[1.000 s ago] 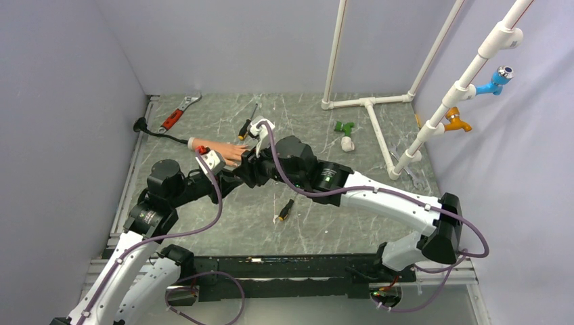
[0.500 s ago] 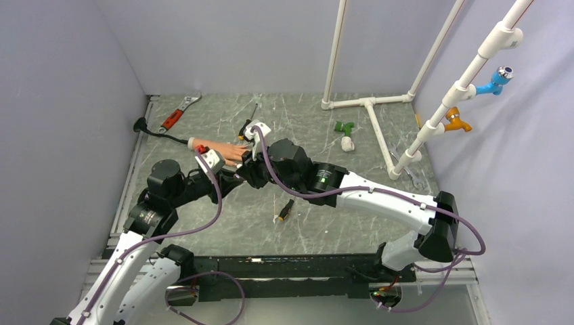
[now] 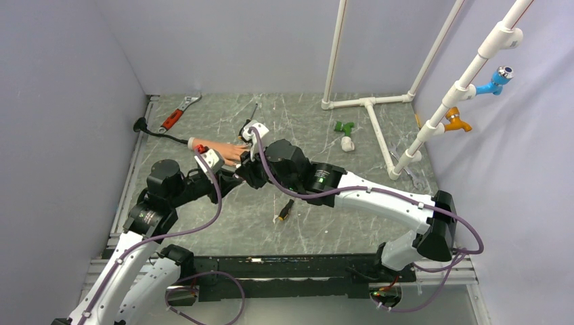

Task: Paint the nails
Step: Unscrew the nail polish bottle.

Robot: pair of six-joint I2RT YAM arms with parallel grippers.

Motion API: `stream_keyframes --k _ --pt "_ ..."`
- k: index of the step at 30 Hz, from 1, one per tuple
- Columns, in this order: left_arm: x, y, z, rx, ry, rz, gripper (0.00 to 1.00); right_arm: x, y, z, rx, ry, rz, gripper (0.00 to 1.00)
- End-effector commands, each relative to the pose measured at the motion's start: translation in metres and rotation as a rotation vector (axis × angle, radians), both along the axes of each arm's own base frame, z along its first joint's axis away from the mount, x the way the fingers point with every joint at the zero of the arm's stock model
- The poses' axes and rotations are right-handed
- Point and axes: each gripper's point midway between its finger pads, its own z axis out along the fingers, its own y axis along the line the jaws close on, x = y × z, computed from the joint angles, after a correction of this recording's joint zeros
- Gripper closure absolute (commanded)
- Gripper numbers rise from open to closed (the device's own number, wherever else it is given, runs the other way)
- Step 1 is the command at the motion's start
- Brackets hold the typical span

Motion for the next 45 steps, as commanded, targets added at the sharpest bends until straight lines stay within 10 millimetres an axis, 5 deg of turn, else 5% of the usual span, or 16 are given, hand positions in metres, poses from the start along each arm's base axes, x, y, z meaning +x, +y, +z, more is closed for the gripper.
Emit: stream_keyframes --k 1,9,23,25,29,32,39,45 --pt "-0.015 -0.011 0.036 -0.056 -0.108 -0.114 1.0 -0.012 0.005 0.014 0.005 -0.05 0.078 0.97" --pt "-0.054 -0.028 0.044 -0.092 -0.14 -0.361 1.0 -0.049 -0.006 0.008 -0.032 -0.101 0.363 1.0" --pt "-0.076 -0.033 0.049 -0.122 -0.153 -0.49 1.0 -0.077 -0.031 0.018 0.086 -0.075 0.543 1.0" --pt "-0.075 -0.033 0.049 -0.12 -0.151 -0.484 1.0 -0.075 -0.031 0.019 0.081 -0.074 0.532 0.88" --pt "-0.071 -0.033 0.048 -0.117 -0.148 -0.468 1.0 -0.069 -0.033 0.025 0.088 -0.079 0.501 0.4" --pt "-0.07 -0.033 0.047 -0.115 -0.144 -0.462 1.0 -0.069 -0.034 0.034 0.1 -0.102 0.502 0.25" --pt "-0.064 -0.032 0.045 -0.107 -0.133 -0.43 1.0 -0.066 -0.036 0.048 0.074 -0.176 0.522 0.2" --pt "-0.057 -0.03 0.043 -0.102 -0.123 -0.387 1.0 -0.069 -0.037 0.053 0.055 -0.208 0.577 0.27"
